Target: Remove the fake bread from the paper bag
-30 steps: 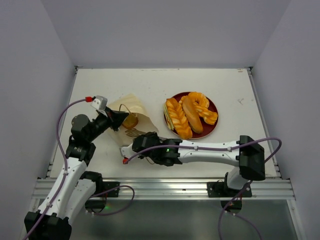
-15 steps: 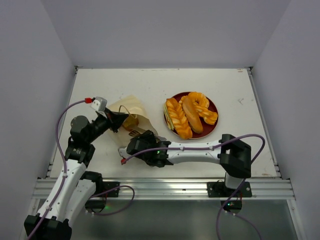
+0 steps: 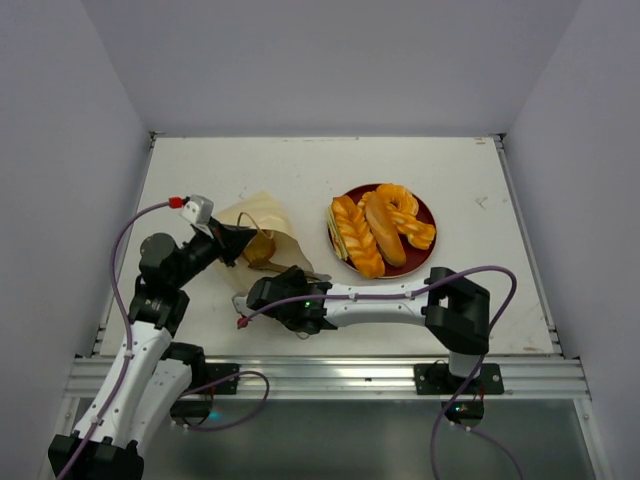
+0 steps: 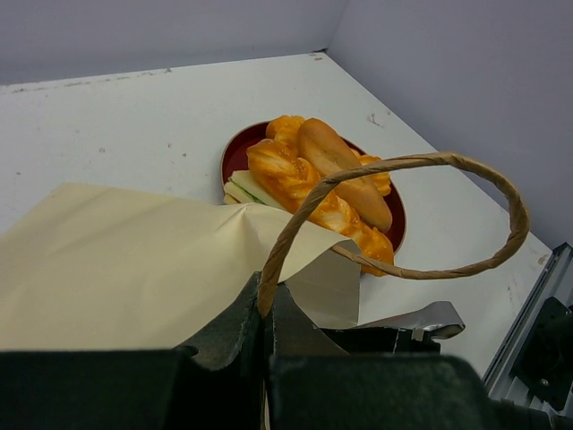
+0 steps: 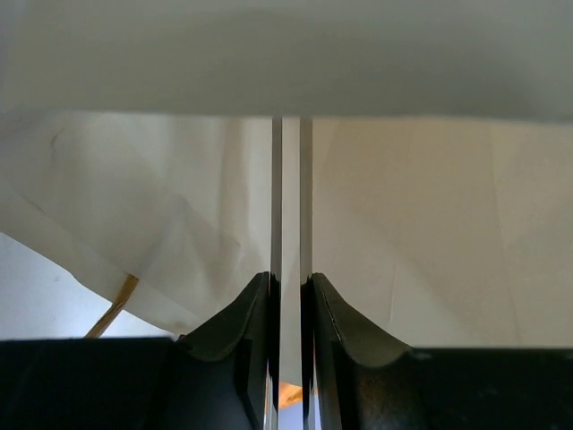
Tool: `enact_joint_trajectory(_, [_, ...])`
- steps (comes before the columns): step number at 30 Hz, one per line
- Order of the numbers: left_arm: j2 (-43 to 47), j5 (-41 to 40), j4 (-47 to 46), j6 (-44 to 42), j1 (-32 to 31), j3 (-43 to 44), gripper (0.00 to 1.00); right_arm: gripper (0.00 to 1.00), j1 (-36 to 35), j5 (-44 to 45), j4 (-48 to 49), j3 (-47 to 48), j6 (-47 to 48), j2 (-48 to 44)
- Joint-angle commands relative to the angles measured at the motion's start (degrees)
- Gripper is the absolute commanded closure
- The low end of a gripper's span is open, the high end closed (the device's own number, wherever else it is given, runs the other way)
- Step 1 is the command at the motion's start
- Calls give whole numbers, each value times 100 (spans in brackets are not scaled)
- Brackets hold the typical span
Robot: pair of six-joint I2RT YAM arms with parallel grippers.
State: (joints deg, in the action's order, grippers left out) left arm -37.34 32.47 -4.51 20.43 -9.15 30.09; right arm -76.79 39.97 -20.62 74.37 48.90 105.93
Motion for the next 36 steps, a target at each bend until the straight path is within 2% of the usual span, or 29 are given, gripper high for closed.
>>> enact_joint_trajectory(1, [87, 76, 38, -12, -43, 32, 100, 90, -2, 99, -275, 254, -170, -46])
enact_joint_trajectory(6, [52, -30, 143, -214, -43, 6, 100, 100, -2, -321, -574, 166, -372, -397])
enact_joint_trajectory(18, [174, -320, 433, -1338, -43, -126, 100, 100, 7, -1526, -1356, -475, -768, -2250])
enact_joint_trajectory(25, [412, -320, 970, -2033, -43, -205, 99, 100, -2, -2150, -1804, -713, -927, -2910])
enact_joint_trajectory(28, [596, -311, 1136, -2604, -43, -170, 98, 100, -2, -2335, -1963, -827, -900, -3156])
enact_joint_trajectory(36, [860, 637, 1497, -3913, -43, -64, 98, 100, -2, -2757, -2314, -1038, -900, -3956])
